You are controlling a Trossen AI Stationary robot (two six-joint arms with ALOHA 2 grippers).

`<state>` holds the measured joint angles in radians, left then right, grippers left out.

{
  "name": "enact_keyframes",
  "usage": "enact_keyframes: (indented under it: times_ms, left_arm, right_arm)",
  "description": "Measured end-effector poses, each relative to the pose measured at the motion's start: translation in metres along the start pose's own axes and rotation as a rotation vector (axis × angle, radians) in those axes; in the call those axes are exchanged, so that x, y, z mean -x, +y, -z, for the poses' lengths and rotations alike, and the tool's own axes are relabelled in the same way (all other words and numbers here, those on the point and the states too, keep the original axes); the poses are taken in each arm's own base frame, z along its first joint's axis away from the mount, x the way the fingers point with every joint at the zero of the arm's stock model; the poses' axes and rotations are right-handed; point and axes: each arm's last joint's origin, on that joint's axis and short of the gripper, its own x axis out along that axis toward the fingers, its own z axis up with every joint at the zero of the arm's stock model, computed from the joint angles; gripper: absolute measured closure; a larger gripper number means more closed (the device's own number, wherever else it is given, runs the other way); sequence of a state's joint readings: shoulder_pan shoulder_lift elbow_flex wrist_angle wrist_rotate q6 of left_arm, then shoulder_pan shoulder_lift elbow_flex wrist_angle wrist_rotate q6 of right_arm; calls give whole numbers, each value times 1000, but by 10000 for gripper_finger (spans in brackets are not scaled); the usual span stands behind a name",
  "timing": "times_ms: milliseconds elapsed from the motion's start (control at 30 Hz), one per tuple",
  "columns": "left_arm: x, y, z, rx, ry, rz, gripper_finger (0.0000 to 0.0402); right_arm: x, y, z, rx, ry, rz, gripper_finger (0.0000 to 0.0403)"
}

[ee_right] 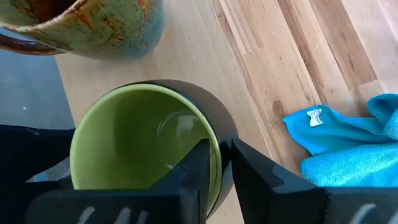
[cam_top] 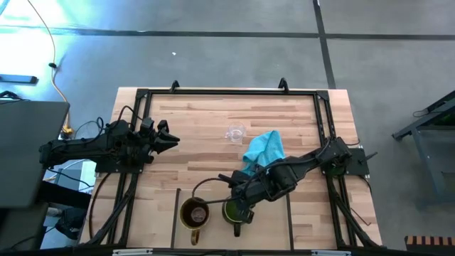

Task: Stack small to large cups/mugs on shelf
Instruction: Put the black green mug on the shelf

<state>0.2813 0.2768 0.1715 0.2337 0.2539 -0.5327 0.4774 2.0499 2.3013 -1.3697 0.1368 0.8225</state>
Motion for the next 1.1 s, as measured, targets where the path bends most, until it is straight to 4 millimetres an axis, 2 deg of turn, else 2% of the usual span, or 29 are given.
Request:
enact_keyframes:
  times_ms: [667, 1100]
  left_arm:
    - [0, 0, 0, 0, 0, 0, 316]
    - [0, 0, 0, 2, 0, 0, 316]
  right_arm:
    - [0, 0, 0, -3, 10, -6, 345]
    - [0, -1, -1, 15, 14, -10, 322]
